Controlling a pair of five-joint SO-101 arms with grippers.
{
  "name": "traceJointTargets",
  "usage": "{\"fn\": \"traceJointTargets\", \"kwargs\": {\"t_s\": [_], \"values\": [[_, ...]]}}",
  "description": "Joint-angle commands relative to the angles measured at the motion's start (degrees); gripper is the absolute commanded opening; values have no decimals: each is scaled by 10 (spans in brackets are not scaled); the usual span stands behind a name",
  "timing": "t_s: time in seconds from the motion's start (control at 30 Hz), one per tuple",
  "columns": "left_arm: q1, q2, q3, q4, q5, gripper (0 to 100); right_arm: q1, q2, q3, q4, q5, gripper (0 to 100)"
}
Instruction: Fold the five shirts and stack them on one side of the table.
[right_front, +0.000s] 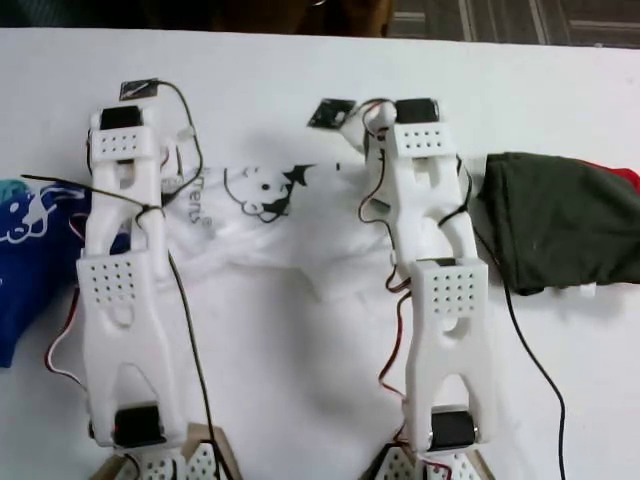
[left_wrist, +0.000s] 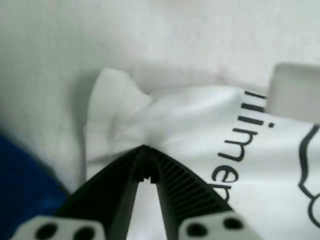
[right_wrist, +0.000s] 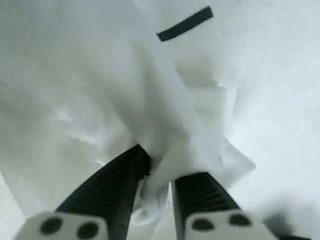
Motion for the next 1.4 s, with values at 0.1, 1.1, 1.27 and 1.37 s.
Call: {"fn": "traceJointTargets", "kwargs": {"t_s": [0.1,1.1,1.27,1.37], "values": [[-3,1,-7,-14,-2,28,10,-51,47,24,46,19],[-3,1,-7,-14,-2,28,45,-304,415,24,121,22],[-2,1,-7,-14,-2,28,44,-447,533,24,122,33],[-2,1,-7,-14,-2,28,50,-534,563,24,122,115]]}}
